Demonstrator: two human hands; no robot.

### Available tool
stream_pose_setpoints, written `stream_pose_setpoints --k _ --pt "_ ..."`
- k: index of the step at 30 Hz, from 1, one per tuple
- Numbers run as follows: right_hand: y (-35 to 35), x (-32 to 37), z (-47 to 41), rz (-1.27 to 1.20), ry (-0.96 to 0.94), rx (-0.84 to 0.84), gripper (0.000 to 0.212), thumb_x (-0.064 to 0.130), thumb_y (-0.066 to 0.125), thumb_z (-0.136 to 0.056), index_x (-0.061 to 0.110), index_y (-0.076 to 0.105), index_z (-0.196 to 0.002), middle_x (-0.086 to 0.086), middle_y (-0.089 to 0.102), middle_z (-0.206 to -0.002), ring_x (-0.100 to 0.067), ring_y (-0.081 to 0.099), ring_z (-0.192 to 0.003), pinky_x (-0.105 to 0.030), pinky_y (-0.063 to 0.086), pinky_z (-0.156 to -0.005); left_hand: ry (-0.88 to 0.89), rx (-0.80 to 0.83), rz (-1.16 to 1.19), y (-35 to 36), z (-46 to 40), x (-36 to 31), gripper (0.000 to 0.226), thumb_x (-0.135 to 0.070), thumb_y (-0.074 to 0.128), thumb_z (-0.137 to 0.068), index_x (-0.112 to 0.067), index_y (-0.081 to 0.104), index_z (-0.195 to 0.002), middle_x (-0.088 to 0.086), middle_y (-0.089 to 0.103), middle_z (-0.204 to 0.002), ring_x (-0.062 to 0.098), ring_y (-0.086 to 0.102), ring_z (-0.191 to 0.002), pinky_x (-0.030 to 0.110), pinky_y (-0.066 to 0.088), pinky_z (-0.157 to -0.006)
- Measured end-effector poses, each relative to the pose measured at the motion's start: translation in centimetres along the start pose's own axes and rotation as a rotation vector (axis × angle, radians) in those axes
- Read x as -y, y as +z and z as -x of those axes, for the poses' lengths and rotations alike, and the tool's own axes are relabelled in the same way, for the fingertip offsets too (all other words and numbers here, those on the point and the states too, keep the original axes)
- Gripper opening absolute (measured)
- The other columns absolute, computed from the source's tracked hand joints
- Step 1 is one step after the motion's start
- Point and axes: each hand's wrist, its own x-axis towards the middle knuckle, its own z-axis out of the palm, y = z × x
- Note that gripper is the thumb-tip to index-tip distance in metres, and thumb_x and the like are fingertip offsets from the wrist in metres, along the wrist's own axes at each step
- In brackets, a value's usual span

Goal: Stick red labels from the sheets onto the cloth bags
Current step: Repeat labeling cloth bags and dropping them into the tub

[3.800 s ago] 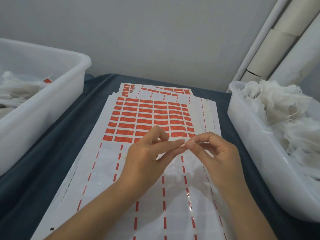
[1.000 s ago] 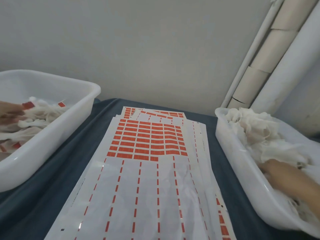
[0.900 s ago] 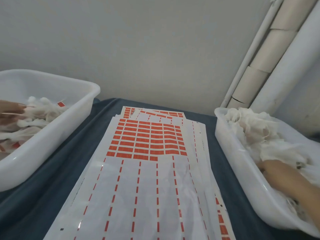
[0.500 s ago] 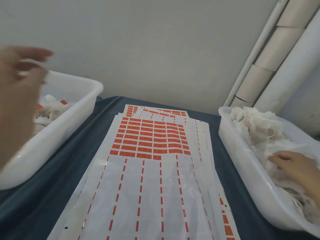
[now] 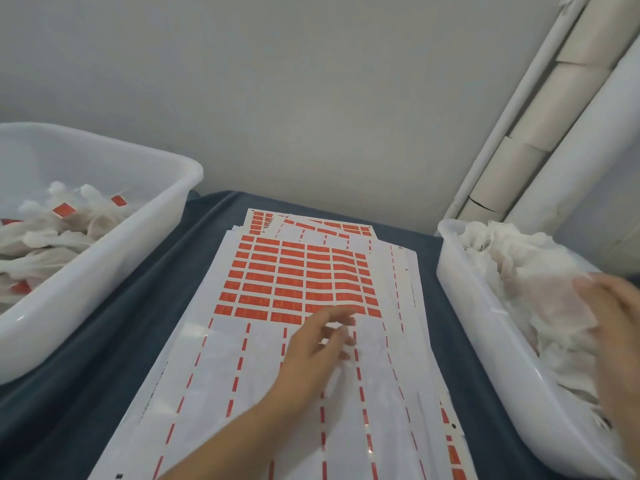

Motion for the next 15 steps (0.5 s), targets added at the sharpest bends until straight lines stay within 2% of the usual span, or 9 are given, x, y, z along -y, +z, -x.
stream_pose_setpoints --k 2,4,5,7,9,10,11,13,15 --pt "3.4 1.2 1.7 -0.114 0.009 0.187 0.025 0.023 0.053 -0.091 0.037 0.068 -0.077 0.021 0.065 -0.072 0.009 0.057 -0.066 -0.005 0.046 -0.061 -0.009 -0.016 0.035 -0.6 -0.2 -0.1 0.021 -0.046 0.038 -0.090 -0.042 0.053 -0.105 -0.022 0.058 -0.107 -0.001 0.059 -0.095 0.010 0.047 -0.073" --pt "7.5 1.4 3.6 -0.147 0.078 0.400 0.016 0.036 0.054 -0.084 0.030 0.069 -0.079 0.014 0.066 -0.074 0.005 0.057 -0.068 -0.016 0.047 -0.066 0.021 -0.044 0.028 -0.7 -0.5 -0.7 0.034 -0.058 0.029 -0.082 -0.046 0.053 -0.104 -0.030 0.056 -0.107 -0.006 0.054 -0.101 0.007 0.039 -0.079" --pt "9.4 1.2 4.3 -0.135 0.136 0.476 0.021 0.043 0.053 -0.078 0.029 0.068 -0.081 0.014 0.066 -0.077 0.004 0.058 -0.070 -0.018 0.045 -0.066 -0.001 -0.064 0.062 -0.8 -0.8 -1.1 0.036 -0.058 0.027 -0.083 -0.045 0.054 -0.102 -0.030 0.057 -0.104 -0.006 0.054 -0.104 0.008 0.038 -0.080" --pt "12.5 0.2 5.8 -0.103 0.229 0.541 0.032 0.052 0.052 -0.071 0.029 0.066 -0.087 0.020 0.066 -0.085 0.003 0.060 -0.082 -0.018 0.048 -0.072 -0.088 -0.065 0.189 -1.3 -1.9 -1.8 0.037 -0.057 0.031 -0.084 -0.036 0.058 -0.097 -0.020 0.062 -0.100 0.008 0.058 -0.108 0.020 0.045 -0.087" --pt "14.7 -0.9 6.9 -0.088 0.296 0.538 0.031 0.052 0.052 -0.072 0.032 0.063 -0.093 0.026 0.065 -0.091 -0.004 0.062 -0.091 -0.017 0.049 -0.078 -0.089 -0.009 0.279 -1.9 -2.0 -1.8 0.050 -0.066 0.045 -0.072 -0.030 0.060 -0.105 -0.009 0.066 -0.109 0.017 0.060 -0.108 0.034 0.047 -0.094" --pt "15.4 -1.4 7.2 -0.096 0.318 0.527 0.027 0.052 0.053 -0.073 0.034 0.062 -0.091 0.028 0.065 -0.088 -0.006 0.062 -0.090 -0.015 0.048 -0.075 -0.090 0.009 0.305 -2.1 -1.8 -1.6 0.060 -0.068 0.053 -0.064 -0.029 0.058 -0.109 -0.011 0.065 -0.112 0.014 0.061 -0.107 0.034 0.049 -0.092" --pt "15.7 -1.8 7.5 -0.110 0.329 0.512 0.021 0.050 0.054 -0.075 0.035 0.063 -0.088 0.031 0.065 -0.084 -0.007 0.063 -0.087 -0.012 0.047 -0.070 -0.085 0.031 0.286 -2.3 -1.7 -1.4 0.062 -0.067 0.058 -0.059 -0.029 0.058 -0.109 -0.018 0.066 -0.108 0.008 0.062 -0.103 0.027 0.052 -0.086" --pt "15.8 -2.4 7.7 -0.138 0.359 0.478 0.012 0.046 0.058 -0.079 0.038 0.065 -0.083 0.033 0.064 -0.082 -0.007 0.064 -0.082 -0.010 0.045 -0.063 -0.042 0.094 0.101 -2.2 -1.3 -0.9 0.046 -0.062 0.060 -0.063 -0.033 0.062 -0.098 -0.026 0.067 -0.091 0.000 0.063 -0.090 0.014 0.052 -0.067" --pt "15.3 -2.5 7.6 -0.197 0.356 0.471 0.015 0.046 0.061 -0.075 0.040 0.067 -0.087 0.028 0.067 -0.089 -0.003 0.065 -0.086 -0.012 0.050 -0.061 0.003 0.065 -0.048 -1.8 -1.3 -0.4 0.025 -0.052 0.061 -0.073 -0.033 0.065 -0.089 -0.023 0.067 -0.084 -0.004 0.063 -0.083 0.010 0.049 -0.061"
